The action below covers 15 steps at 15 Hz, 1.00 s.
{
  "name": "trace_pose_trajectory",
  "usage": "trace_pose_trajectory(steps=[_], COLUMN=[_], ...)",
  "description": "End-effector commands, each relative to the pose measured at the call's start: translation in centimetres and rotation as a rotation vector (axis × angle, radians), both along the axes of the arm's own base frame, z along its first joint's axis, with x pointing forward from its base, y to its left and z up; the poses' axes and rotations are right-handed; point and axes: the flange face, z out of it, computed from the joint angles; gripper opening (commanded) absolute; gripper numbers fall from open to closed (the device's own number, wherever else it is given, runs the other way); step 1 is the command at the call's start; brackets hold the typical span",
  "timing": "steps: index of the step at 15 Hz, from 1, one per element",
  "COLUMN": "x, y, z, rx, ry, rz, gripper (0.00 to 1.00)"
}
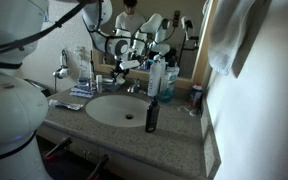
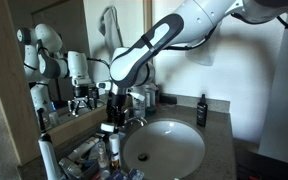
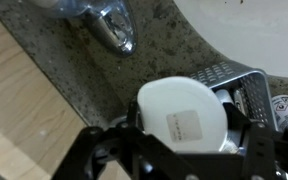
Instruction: Move the white object from the basket to the right of the sink
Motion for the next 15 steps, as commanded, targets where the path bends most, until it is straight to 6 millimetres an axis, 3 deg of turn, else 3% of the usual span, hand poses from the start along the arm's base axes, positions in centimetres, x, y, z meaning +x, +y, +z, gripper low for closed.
trace_pose_trajectory(steps=[1, 8, 15], x=[0.4, 0.6, 0.4], y=[0.3, -0.1, -2.6], z=[0.5, 1.0, 5.0], rx=[-0.013, -0.005, -0.027], ry=[-0.030, -0.044, -0.055], rz=[-0.019, -0.045, -0.219], gripper=[0.55, 0.54, 0.54])
